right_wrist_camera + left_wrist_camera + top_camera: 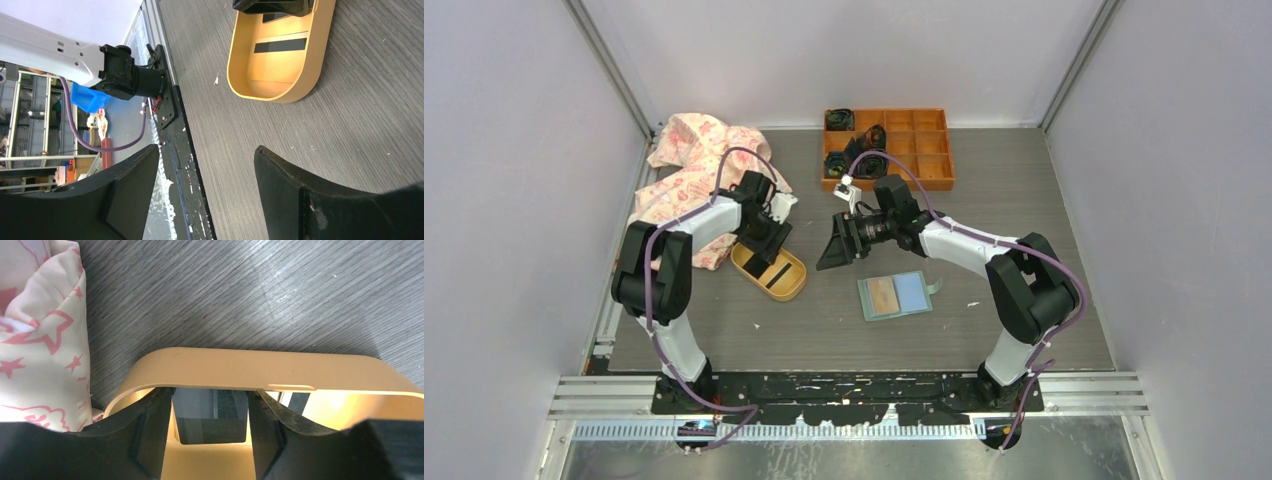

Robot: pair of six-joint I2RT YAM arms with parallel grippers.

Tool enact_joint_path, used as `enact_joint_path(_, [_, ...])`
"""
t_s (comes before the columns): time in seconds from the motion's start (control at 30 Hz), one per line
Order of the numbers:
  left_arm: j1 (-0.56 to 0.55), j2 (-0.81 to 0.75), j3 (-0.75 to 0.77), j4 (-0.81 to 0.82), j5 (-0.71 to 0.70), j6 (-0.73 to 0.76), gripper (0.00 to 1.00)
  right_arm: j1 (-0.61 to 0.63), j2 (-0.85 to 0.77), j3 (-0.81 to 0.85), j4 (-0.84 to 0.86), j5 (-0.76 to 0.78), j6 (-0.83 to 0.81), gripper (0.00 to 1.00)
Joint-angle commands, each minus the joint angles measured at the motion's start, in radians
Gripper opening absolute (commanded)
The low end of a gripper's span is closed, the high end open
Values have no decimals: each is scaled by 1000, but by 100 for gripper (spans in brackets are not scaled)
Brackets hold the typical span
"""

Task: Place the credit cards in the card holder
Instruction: Pick up the credit card from the storage box.

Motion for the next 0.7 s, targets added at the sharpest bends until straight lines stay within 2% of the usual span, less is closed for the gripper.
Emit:
enact_joint_path(0.0, [-6, 45, 1, -26, 20, -5, 47, -4, -6, 27, 44, -25, 15, 75])
enact_joint_path(0.23, [6, 20, 13, -44, 67, -12, 43, -5, -9, 25, 47, -25, 18, 75])
enact_joint_path(0.47, [47, -74, -10, -32, 146, -5, 42, 15, -2, 38, 52, -12, 20, 75])
enact_joint_path(0.67, [51, -89, -26, -28, 184, 5, 42, 56, 29, 91, 33, 41, 13, 75])
